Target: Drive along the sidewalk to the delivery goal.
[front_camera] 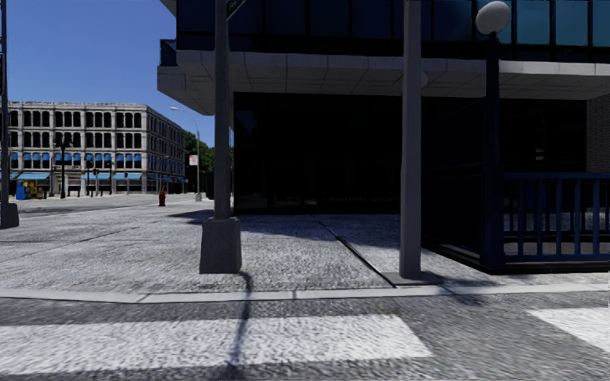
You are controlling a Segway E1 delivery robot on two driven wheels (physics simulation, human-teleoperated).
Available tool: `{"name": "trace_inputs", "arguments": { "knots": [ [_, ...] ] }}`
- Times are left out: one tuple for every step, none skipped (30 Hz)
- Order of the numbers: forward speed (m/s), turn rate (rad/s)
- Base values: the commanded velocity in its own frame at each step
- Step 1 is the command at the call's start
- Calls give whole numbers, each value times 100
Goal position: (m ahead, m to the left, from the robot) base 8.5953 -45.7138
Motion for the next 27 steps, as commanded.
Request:
{"name": "trace_inputs", "arguments": {
  "knots": [
    [200,0],
    [200,0],
    [200,0],
    [200,0],
    [200,0],
    [200,0],
    [200,0],
    [200,0],
    [200,0],
    [200,0],
    [200,0],
    [200,0],
    [200,0],
    [200,0],
    [200,0],
    [200,0],
    [200,0],
    [200,0],
    [200,0],
    [200,0],
    [200,0],
    [200,0],
    [200,0],
    [200,0],
    [200,0],
    [199,0],
    [181,0]
  ]
}}
